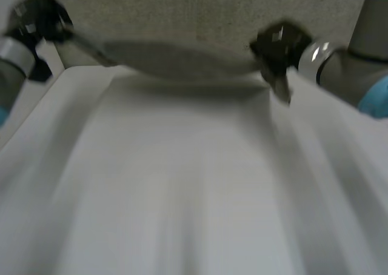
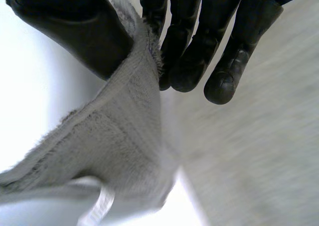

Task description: Fold the towel.

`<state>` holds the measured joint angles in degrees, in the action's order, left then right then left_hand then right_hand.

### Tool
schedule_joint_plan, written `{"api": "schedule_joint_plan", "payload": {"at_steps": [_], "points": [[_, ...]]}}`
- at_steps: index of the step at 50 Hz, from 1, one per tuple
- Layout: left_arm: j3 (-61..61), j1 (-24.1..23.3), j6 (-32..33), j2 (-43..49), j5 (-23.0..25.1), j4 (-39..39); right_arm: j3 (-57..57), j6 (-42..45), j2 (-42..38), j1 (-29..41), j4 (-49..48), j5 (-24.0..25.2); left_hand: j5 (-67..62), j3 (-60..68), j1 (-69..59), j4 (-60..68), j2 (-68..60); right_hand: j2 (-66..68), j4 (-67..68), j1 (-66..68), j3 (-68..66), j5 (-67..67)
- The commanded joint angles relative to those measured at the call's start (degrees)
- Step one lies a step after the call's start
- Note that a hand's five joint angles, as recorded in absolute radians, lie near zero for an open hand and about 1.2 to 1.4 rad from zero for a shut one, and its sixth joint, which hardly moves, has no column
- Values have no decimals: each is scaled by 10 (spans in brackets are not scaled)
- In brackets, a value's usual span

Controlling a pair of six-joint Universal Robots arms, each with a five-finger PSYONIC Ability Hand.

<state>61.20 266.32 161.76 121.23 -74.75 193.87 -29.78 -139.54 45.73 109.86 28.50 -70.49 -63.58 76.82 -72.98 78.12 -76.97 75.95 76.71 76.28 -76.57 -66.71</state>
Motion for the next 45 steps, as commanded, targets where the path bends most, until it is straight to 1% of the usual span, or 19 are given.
{"api": "schedule_joint_plan", "payload": {"at_steps": [1, 5, 7, 12, 13, 17, 18, 20, 21, 22, 23, 25, 28, 31, 35, 37, 39, 43, 45], "points": [[202, 17, 13, 0, 53, 79, -237, 70, 19, -31, -51, 33, -64, 32, -70, 19, -30, 41, 33, 37, -34, -33], [261, 33, 39, -6, 58, 105, -316, 75, 47, -40, -89, 38, -64, 32, -70, 19, -30, 41, 33, 37, -34, -33], [302, 59, 69, -34, 68, 106, -349, 75, 67, -44, -101, 40, -64, 32, -70, 19, -30, 41, 33, 37, -34, -33], [340, 92, 83, -87, 103, 100, -450, 68, 185, -54, -118, 55, -64, 32, -70, 19, -30, 41, 33, 37, -34, -33], [340, 92, 83, -87, 103, 100, -450, 68, 185, -54, -118, 55, -64, 32, -70, 19, -30, 41, 33, 37, -34, -33], [366, 109, 67, -163, 119, 72, -497, 65, 266, -55, -114, 56, -64, 32, -70, 19, -30, 41, 33, 37, -34, -33], [374, 114, 57, -189, 119, 62, -498, 65, 266, -55, -114, 56, -64, 32, -70, 19, -30, 41, 33, 37, -34, -33], [380, 120, 44, -214, 120, 53, -526, 66, 322, -55, -110, 55, -64, 32, -70, 19, -30, 41, 33, 37, -34, -33], [380, 120, 44, -215, 120, 53, -526, 66, 322, -55, -110, 55, -64, 32, -70, 19, -30, 41, 33, 37, -34, -33], [387, 125, 29, -242, 123, 46, -537, 66, 352, -55, -107, 57, -64, 32, -70, 19, -30, 41, 33, 37, -34, -33], [395, 130, 11, -269, 128, 42, -537, 66, 352, -55, -107, 57, -64, 32, -70, 19, -30, 41, 33, 37, -34, -33], [404, 138, -5, -290, 136, 42, -550, 67, 399, -55, -100, 67, -64, 32, -70, 19, -30, 41, 33, 37, -34, -33], [421, 158, -35, -320, 148, 46, -552, 68, 419, -56, -99, 84, -64, 32, -70, 19, -30, 41, 33, 37, -34, -33], [434, 180, -50, -333, 155, 48, -552, 71, 420, -58, -98, 93, -64, 32, -70, 19, -30, 41, 33, 37, -34, -33], [440, 184, -50, -325, 155, 50, -544, 76, 412, -70, -109, 107, -64, 32, -70, 19, -30, 41, 33, 37, -34, -33], [441, 181, -47, -301, 153, 64, -542, 81, 392, -76, -114, 107, -64, 32, -70, 19, -30, 41, 33, 37, -34, -33], [436, 177, -47, -274, 152, 75, -528, 109, 332, -76, -123, 101, -64, 32, -70, 19, -30, 41, 33, 37, -34, -33], [415, 165, -47, -221, 145, 93, -503, 151, 282, -71, -129, 95, -64, 32, -70, 19, -30, 41, 33, 37, -34, -33], [381, 144, -47, -177, 139, 102, -489, 171, 261, -69, -131, 98, -64, 32, -70, 19, -30, 41, 33, 37, -34, -33]]}}
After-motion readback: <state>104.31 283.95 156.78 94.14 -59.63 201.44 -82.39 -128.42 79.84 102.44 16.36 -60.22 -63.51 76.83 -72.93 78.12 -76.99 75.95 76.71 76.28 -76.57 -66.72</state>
